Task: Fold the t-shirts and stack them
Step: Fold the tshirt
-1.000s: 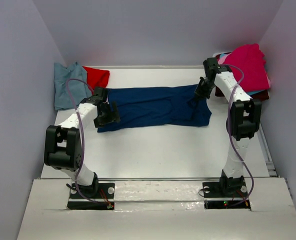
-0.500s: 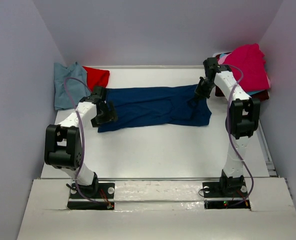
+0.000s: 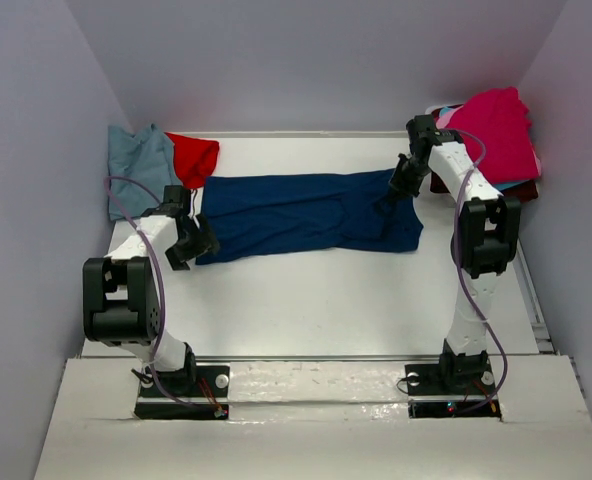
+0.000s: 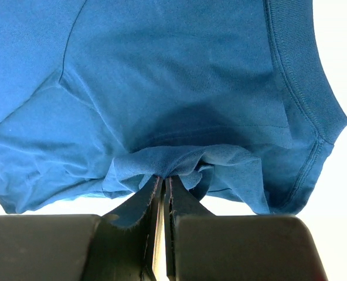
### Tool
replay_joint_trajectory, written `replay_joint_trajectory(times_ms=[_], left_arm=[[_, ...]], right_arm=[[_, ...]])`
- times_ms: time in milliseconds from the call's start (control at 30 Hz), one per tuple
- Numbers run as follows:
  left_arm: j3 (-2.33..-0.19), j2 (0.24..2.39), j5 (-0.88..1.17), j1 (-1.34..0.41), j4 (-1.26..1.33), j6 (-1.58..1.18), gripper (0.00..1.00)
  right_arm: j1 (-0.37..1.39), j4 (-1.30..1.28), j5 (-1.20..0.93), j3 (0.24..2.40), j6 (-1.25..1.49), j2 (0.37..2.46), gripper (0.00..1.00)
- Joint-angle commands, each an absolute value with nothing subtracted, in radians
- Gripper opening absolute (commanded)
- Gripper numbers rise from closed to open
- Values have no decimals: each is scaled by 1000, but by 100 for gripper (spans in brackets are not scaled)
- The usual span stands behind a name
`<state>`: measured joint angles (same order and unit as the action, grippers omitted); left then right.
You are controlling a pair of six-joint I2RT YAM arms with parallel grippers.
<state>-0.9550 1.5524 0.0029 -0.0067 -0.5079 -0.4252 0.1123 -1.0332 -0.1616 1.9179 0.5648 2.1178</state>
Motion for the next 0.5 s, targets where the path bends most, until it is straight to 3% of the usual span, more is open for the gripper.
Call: replay_joint_trajectory(times_ms=[0,100,467], left_arm=[[-950,1545,67,-6,-462,-413,84],[-956,1563,74,-6,-451,-408,80],[-936,1586,89,4,-433,-422,79]], right_arm=[[112,-1023,-178,1928,552,2092,7],[112,-1022,-178,1921,551,2086,7],[112,-1020,-187,1922,548,2085,7]])
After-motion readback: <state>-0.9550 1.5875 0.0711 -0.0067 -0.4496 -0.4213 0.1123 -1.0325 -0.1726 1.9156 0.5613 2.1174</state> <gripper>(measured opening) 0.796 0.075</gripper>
